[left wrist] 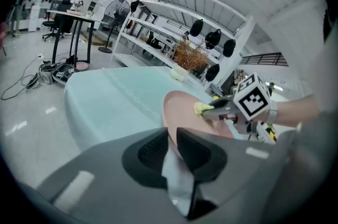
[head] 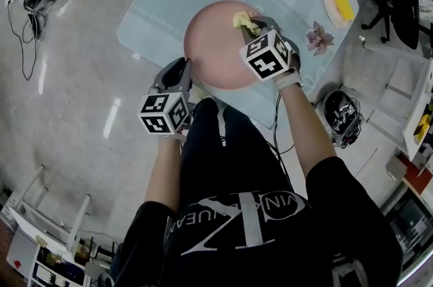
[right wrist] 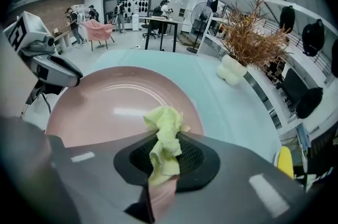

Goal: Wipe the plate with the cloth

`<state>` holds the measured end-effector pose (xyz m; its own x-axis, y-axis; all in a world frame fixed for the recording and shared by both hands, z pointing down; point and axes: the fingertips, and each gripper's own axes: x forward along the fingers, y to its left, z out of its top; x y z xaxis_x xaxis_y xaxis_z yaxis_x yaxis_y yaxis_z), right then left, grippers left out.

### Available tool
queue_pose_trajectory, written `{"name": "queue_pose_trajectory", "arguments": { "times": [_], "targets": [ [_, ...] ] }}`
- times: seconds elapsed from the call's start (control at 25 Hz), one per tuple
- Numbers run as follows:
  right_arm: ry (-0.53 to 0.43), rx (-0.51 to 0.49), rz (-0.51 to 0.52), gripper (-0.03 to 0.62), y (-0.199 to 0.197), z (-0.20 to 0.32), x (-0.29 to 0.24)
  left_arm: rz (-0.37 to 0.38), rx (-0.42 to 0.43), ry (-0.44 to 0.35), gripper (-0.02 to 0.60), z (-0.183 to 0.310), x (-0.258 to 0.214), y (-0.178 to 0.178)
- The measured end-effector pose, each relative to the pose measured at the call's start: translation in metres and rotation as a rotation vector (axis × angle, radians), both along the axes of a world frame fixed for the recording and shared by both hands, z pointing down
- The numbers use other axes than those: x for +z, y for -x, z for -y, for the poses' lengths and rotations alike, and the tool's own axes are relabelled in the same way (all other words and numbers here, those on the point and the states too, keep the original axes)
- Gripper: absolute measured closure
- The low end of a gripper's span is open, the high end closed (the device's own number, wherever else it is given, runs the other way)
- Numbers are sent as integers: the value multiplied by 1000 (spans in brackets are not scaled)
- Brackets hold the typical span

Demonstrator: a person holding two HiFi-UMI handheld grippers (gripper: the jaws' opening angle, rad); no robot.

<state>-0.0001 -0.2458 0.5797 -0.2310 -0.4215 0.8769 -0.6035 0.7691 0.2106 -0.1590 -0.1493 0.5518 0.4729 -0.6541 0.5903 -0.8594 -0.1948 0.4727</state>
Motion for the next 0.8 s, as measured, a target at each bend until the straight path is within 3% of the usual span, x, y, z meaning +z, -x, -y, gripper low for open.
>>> {"name": "queue_pose_trajectory", "arguments": {
  "times": [0.4,0.8],
  "targets": [
    [102,16,33,526,-25,-64,3,-5,-9,3,581,0,0,0],
    [216,-111,71,525,6,-118,4,-9,-35,7,581,0,0,0]
  ]
}}
